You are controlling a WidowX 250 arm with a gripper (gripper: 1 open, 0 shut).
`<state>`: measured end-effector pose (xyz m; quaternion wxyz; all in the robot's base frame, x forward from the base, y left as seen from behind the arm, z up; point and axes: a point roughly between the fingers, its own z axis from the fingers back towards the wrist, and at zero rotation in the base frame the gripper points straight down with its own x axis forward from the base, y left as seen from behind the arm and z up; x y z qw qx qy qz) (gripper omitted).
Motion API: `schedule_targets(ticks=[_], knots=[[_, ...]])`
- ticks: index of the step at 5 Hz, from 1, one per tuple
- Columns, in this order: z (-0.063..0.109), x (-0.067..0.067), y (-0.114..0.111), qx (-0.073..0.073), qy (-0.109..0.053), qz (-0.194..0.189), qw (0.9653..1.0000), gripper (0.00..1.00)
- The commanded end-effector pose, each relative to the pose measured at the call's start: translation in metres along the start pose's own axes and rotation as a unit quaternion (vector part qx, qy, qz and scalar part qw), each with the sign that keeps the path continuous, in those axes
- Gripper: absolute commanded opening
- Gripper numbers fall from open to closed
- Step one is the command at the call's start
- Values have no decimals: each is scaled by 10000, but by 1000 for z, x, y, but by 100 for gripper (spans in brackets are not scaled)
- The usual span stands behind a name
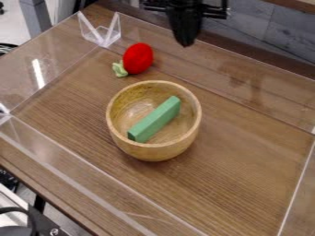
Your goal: Move the red fruit to the right
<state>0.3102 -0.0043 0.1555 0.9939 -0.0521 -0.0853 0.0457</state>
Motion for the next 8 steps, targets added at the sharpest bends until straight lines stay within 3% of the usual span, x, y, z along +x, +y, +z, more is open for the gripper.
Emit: schedule_targets(ticks=[1,2,3,4,6,8], knots=[[14,1,-24,-102,-219,-509,9984,0],[6,-3,-58,-214,-113,-1163,9929,0],[-4,-6,-92,-264,-37,-1457,9890,0],[-12,-7,-108,-276,22,-1542,9877,0],[-29,1,-106,-120,-13,-899,9959,0],[-44,4,-95,-15,-24,-524,9986,0]])
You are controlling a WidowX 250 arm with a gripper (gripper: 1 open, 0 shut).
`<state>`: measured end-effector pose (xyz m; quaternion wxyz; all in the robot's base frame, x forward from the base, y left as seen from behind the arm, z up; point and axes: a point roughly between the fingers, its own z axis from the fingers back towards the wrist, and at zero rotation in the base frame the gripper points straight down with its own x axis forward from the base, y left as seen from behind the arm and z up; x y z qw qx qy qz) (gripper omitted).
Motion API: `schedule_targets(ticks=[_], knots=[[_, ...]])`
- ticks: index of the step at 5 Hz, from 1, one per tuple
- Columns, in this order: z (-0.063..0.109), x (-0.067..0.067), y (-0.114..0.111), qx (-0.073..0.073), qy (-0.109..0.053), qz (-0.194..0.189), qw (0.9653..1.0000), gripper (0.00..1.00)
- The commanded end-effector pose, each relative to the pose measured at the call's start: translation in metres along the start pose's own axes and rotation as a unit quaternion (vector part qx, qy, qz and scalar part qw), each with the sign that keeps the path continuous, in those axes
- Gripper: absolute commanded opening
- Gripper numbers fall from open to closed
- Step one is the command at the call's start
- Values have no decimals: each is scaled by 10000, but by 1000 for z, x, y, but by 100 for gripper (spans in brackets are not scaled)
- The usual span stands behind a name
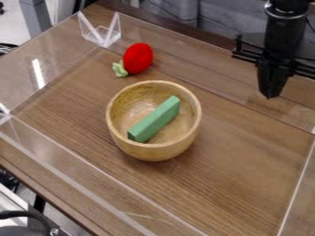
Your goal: Move the red fruit to the right
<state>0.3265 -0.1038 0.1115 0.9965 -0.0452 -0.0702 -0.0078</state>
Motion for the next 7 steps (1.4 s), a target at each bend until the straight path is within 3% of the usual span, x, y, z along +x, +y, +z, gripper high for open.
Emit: schedule_targets(ticks=[1,3,5,6,7], knots=[[5,0,10,-107,-135,-192,9997,100],[14,-14,10,-137,-90,48,9999,100],[6,-11,4,-76,44,193,9998,100],[7,-14,19,-72,123,121,9998,100],[21,-17,45,-99,63,107,9999,100]])
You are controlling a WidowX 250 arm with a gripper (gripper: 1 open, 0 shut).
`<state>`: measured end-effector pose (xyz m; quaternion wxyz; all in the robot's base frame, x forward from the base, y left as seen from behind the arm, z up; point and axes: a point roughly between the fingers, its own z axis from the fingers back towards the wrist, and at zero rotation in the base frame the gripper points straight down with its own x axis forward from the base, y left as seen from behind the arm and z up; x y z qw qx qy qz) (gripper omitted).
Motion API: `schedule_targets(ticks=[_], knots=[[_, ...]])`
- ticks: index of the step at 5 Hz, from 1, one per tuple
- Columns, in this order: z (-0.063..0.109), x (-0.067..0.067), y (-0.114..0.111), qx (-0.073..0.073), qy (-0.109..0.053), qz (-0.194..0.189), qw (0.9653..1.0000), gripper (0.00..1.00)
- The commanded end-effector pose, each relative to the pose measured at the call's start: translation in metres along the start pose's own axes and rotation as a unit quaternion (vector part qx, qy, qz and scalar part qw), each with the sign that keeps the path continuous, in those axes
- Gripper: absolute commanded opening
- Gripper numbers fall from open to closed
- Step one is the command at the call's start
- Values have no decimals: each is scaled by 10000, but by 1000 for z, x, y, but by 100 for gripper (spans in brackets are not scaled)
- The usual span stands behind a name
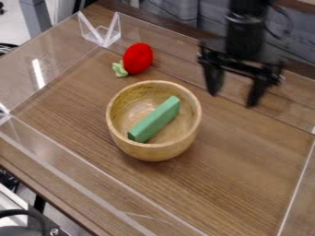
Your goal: Move the red fruit to the right
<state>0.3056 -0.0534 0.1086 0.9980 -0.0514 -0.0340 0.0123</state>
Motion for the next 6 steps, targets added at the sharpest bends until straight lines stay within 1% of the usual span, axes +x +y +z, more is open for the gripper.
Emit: schedule_targets(ticks=[1,2,3,4,5,6], knots=[[33,-3,14,-255,-407,-67,9988,100],[41,-10,22,-377,-376,-149,9985,100],[41,-12,14,-443,-331,-415,9976,100],[39,-11,5,-444,-285,-523,9972,100],[43,-19,-4,-485,-224,-1066,9929,100],[49,-26,-12,-533,-201,-1516,9868,100]])
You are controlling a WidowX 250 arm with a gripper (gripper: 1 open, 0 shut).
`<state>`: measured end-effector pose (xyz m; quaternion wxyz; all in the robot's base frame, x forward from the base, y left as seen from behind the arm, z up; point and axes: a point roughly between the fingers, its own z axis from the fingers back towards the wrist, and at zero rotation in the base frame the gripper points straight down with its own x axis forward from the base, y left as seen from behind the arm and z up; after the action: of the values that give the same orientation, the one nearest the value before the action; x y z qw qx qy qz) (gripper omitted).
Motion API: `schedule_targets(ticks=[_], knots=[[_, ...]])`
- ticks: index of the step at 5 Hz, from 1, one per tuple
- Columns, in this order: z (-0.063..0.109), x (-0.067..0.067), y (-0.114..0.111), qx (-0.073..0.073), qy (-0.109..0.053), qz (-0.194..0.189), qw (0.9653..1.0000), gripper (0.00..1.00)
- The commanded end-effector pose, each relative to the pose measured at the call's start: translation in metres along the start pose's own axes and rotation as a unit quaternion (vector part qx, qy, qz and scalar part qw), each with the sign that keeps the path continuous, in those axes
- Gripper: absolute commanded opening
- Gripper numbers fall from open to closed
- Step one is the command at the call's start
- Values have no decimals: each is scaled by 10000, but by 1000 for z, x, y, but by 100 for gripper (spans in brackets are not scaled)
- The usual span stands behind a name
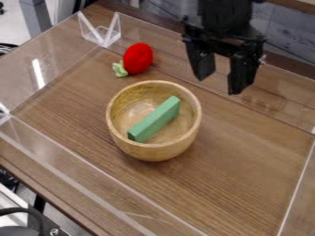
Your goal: Move the red fruit to the right
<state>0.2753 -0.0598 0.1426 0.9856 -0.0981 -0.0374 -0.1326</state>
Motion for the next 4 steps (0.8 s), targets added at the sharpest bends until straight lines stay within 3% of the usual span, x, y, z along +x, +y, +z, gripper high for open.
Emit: schedule_targets(ticks=[1,3,4], knots=[[15,0,-10,-11,-176,-429,9989,100],[15,-12,-16,33,-186,-449,9988,100],[7,-22,0,72,-209,-348,9991,100]])
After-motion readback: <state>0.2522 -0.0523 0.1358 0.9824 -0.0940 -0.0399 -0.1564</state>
